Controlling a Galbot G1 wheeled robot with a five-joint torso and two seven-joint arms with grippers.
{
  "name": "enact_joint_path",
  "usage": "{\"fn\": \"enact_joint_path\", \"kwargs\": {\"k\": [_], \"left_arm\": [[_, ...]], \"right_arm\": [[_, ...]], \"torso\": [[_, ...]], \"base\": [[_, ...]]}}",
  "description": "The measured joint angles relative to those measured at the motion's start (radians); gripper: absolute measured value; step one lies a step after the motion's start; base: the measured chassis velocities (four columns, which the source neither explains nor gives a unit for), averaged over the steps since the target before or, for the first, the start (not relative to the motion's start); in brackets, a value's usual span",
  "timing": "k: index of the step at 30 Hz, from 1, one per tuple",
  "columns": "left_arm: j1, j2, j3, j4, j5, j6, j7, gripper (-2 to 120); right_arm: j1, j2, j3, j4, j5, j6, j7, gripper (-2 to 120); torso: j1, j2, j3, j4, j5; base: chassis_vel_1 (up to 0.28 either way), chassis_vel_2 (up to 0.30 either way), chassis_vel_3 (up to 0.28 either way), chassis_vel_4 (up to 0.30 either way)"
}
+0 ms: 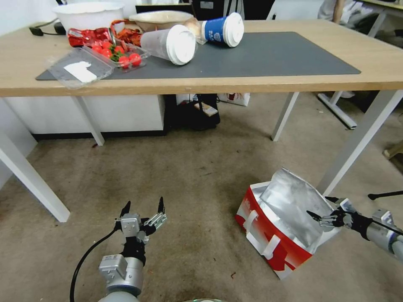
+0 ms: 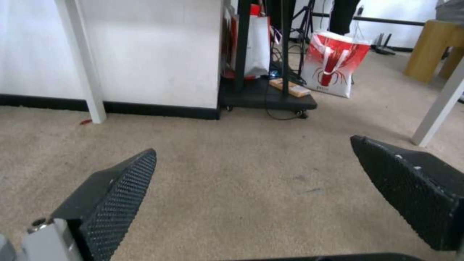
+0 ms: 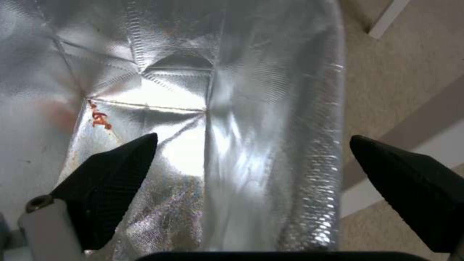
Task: Pick up the food delivery bag from the floor and place it on the table.
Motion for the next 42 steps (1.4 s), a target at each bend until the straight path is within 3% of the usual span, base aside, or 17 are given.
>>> {"fn": "enact_joint_path", "kwargs": {"k": [8, 29, 32, 42], "left_arm": [[-0.005, 0.0, -0.002, 0.006, -0.004, 0.0, -0.002, 100], [-0.013, 0.007, -0.003, 0.018, -0.019, -0.009, -0.009, 100], [-0.011, 0.007, -0.004, 0.016, -0.019, -0.01, -0.009, 100], [-0.004, 0.009, -0.01, 0.007, -0.017, -0.013, -0.012, 100]], "right_arm": [[0.017, -0.002, -0.02, -0.014, 0.011, -0.021, -0.002, 87], [-0.027, -0.009, 0.007, -0.004, -0.004, -0.028, 0.001, 7], [-0.034, -0.009, 0.012, 0.0, -0.006, -0.024, -0.001, 0], [-0.066, -0.013, 0.021, 0.056, 0.056, -0.014, 0.002, 0]], "torso": [[0.0, 0.0, 0.0, 0.0, 0.0], [0.0, 0.0, 0.0, 0.0, 0.0], [0.0, 0.0, 0.0, 0.0, 0.0], [0.0, 0.0, 0.0, 0.0, 0.0]], "base": [[0.0, 0.0, 0.0, 0.0], [0.0, 0.0, 0.0, 0.0], [0.0, 0.0, 0.0, 0.0], [0.0, 0.0, 0.0, 0.0]]}}
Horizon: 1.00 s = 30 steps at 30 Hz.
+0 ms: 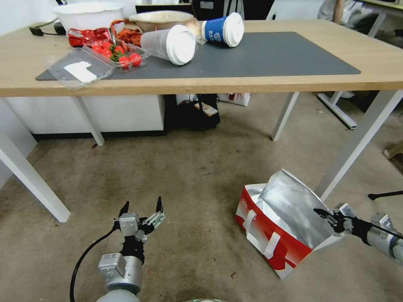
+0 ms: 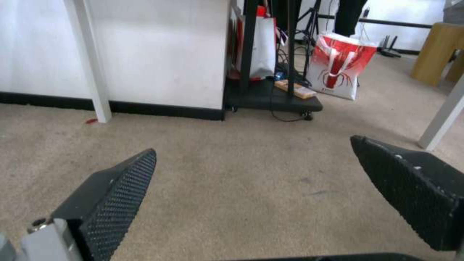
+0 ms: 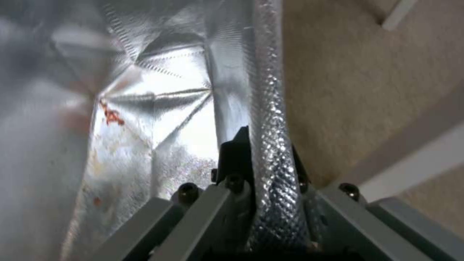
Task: Pick up the food delivery bag from the floor and place it on the table.
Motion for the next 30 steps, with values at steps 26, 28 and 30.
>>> {"fn": "enact_joint_path", "kwargs": {"k": [26, 28, 30], "left_arm": [[-0.001, 0.002, -0.016, -0.018, -0.006, 0.002, -0.009, 100], [0.0, 0.001, -0.016, -0.019, -0.007, 0.002, -0.009, 100], [0.0, 0.001, -0.017, -0.02, -0.007, 0.002, -0.009, 100]], "right_arm": [[-0.155, -0.203, 0.122, 0.391, 0.36, -0.211, -0.123, 0], [-0.139, -0.236, 0.131, 0.389, 0.365, -0.217, -0.186, 0], [-0.129, -0.251, 0.134, 0.383, 0.372, -0.219, -0.219, 0]], "torso": [[0.0, 0.0, 0.0, -0.0001, 0.0], [0.0, 0.0, 0.0, 0.0001, -0.0002], [0.0, 0.0, 0.0, 0.0001, 0.0]], "base": [[0.0, 0.0, 0.0, 0.0], [0.0, 0.0, 0.0, 0.0], [0.0, 0.0, 0.0, 0.0]]}}
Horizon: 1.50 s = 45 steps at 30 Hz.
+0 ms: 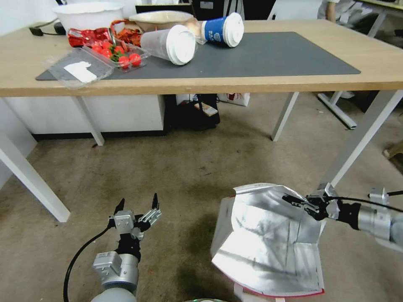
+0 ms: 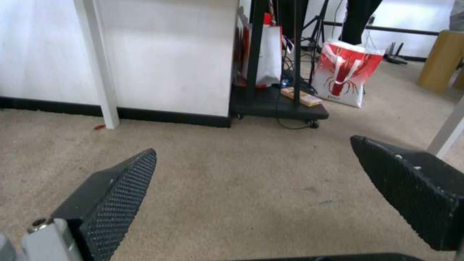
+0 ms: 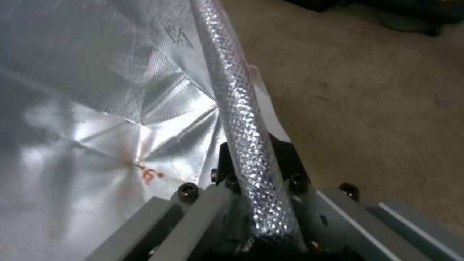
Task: Pick up the food delivery bag from the floor and place it on the table.
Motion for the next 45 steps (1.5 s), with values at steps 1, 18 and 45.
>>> {"fn": "enact_joint_path", "kwargs": {"k": [1, 18, 45], "left_arm": [[0.0, 0.0, 0.0, 0.0, 0.0, 0.001, -0.001, 100], [-0.006, 0.01, -0.006, -0.014, -0.03, 0.025, 0.001, 100], [0.004, 0.005, -0.019, -0.068, -0.006, 0.031, -0.014, 100]], "right_arm": [[0.012, -0.014, 0.003, -0.009, 0.005, 0.0, -0.044, 0], [0.073, -0.083, 0.024, -0.056, 0.062, -0.011, -0.298, 0], [0.063, -0.062, 0.03, 0.0, 0.044, -0.045, -0.326, 0]], "torso": [[0.0, 0.0, 0.0, -0.0001, 0.0001], [0.0, 0.0, 0.0, -0.0002, 0.0], [0.0, 0.0, 0.0, -0.0001, 0.0001]], "base": [[0.0, 0.0, 0.0, 0.0], [0.0, 0.0, 0.0, 0.0], [0.0, 0.0, 0.0, 0.0]]}}
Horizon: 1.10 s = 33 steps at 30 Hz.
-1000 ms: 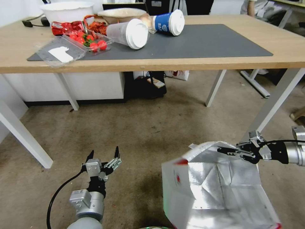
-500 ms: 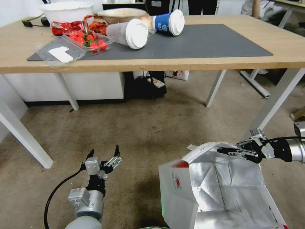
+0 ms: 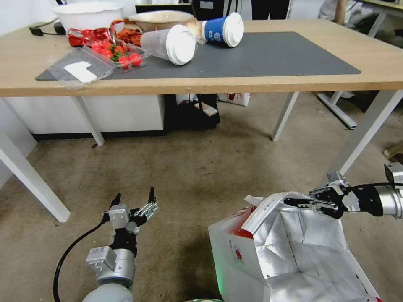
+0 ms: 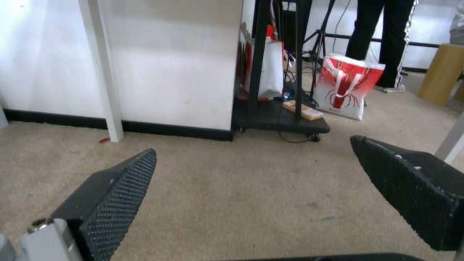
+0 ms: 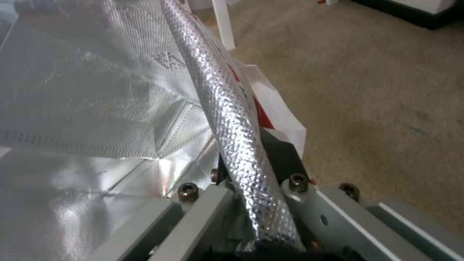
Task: Pick up the food delivery bag from the floor and place it on the table.
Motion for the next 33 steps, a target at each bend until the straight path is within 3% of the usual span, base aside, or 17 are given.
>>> {"fn": "enact_joint_path", "kwargs": {"k": [15, 33], "left_arm": [[0.007, -0.007, 0.005, -0.021, -0.019, -0.022, -0.017, 100], [0.02, -0.004, 0.001, -0.049, -0.026, -0.014, -0.017, 100]], "right_arm": [[-0.017, 0.025, 0.0, 0.018, -0.014, 0.002, 0.0, 0], [-0.035, 0.029, 0.025, 0.048, -0.004, 0.001, 0.001, 0]], "torso": [[0.0, 0.005, 0.001, 0.0, 0.0], [0.006, 0.079, 0.07, 0.0, -0.0001]], "base": [[0.0, 0.0, 0.0, 0.0], [0.0, 0.0, 0.0, 0.0]]}}
